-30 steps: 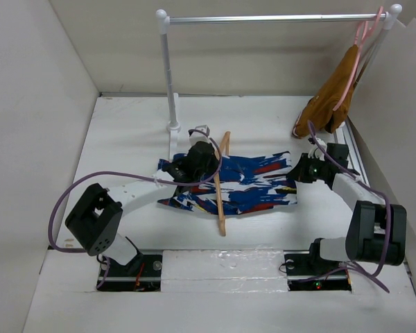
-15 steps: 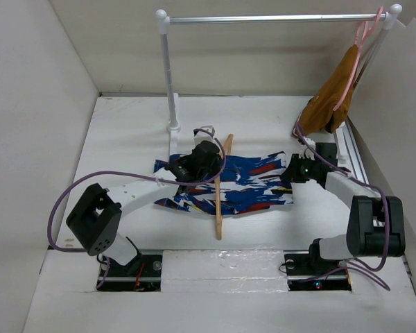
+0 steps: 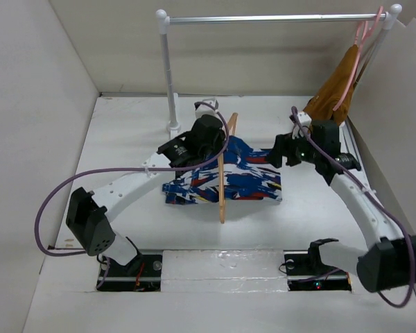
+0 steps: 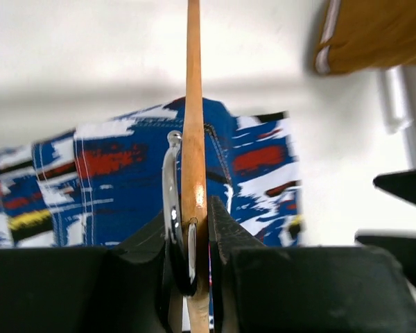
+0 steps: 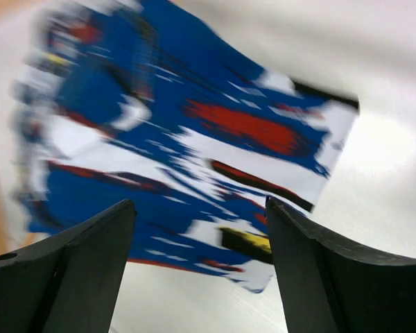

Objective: Place the trousers on the hanger
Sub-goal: Place the trousers on the hanger, then place the hanger at the clothesline.

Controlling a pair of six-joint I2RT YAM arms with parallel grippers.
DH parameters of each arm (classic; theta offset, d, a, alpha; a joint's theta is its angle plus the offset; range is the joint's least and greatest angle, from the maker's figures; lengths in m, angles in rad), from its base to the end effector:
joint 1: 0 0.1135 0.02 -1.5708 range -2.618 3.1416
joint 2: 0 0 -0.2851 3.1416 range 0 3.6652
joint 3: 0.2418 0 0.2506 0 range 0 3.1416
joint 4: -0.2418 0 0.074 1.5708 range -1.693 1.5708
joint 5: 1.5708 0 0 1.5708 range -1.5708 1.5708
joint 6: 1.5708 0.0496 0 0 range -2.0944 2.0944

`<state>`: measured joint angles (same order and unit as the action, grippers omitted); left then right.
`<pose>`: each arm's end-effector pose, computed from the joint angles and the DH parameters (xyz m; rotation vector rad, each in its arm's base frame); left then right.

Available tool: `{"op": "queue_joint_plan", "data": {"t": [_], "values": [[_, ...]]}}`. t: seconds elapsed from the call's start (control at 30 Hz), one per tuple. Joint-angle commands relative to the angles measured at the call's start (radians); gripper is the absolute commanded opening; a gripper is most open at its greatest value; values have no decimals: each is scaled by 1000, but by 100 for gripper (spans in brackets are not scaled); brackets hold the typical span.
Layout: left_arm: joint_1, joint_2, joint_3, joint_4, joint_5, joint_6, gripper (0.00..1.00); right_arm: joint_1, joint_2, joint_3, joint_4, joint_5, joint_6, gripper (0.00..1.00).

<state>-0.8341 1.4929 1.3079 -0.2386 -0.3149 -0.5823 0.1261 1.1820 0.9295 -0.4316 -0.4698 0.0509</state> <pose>0.2522 -0.2552 0.3622 0.0479 2.0226 -0.6031 0.2493 0.0542 0.2999 -0.3364 2.2145 0.6239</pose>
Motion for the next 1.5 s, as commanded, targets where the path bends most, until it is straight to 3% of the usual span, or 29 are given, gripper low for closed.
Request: {"op": "queue_joint_plan", "data": {"t": [0.0, 0.03, 0.17, 0.27, 0.5, 0.7, 0.8, 1.03, 1.27, 1.3, 1.33, 1.37, 1.47], "values": [[-2, -80, 210, 39, -35, 53, 0, 142, -111, 176, -70, 14, 68, 81], [-2, -80, 232, 27, -29, 59, 0, 241, -134, 242, -70, 72, 93, 83], [-2, -80, 297, -10, -18, 71, 0, 447, -131, 330, -4, 181, 226, 89], [-2, -74, 335, -24, 0, 76, 0, 519, -93, 304, 131, 175, 309, 90], [-2, -42, 453, -68, 39, 101, 0, 559, 50, 249, 299, 117, 362, 90], [-2, -30, 511, -85, 54, 116, 0, 596, 106, 220, 393, 88, 420, 79], [-2, -20, 544, -93, 40, 139, 0, 616, 104, 195, 422, 97, 457, 68], [7, 39, 591, -97, 23, 171, 0, 636, 80, 132, 537, 99, 550, 24], [50, 104, 697, -103, 85, 164, 0, 606, 48, 65, 720, 65, 722, 5], [64, 112, 712, -107, 97, 165, 9, 597, 53, 66, 741, 56, 739, 3], [64, 119, 735, -105, 117, 173, 31, 577, 56, 77, 767, 40, 763, 0], [64, 118, 743, -105, 123, 177, 42, 567, 56, 83, 768, 36, 773, 0], [64, 112, 778, -105, 125, 193, 64, 521, 70, 127, 791, 16, 791, 0]]}}
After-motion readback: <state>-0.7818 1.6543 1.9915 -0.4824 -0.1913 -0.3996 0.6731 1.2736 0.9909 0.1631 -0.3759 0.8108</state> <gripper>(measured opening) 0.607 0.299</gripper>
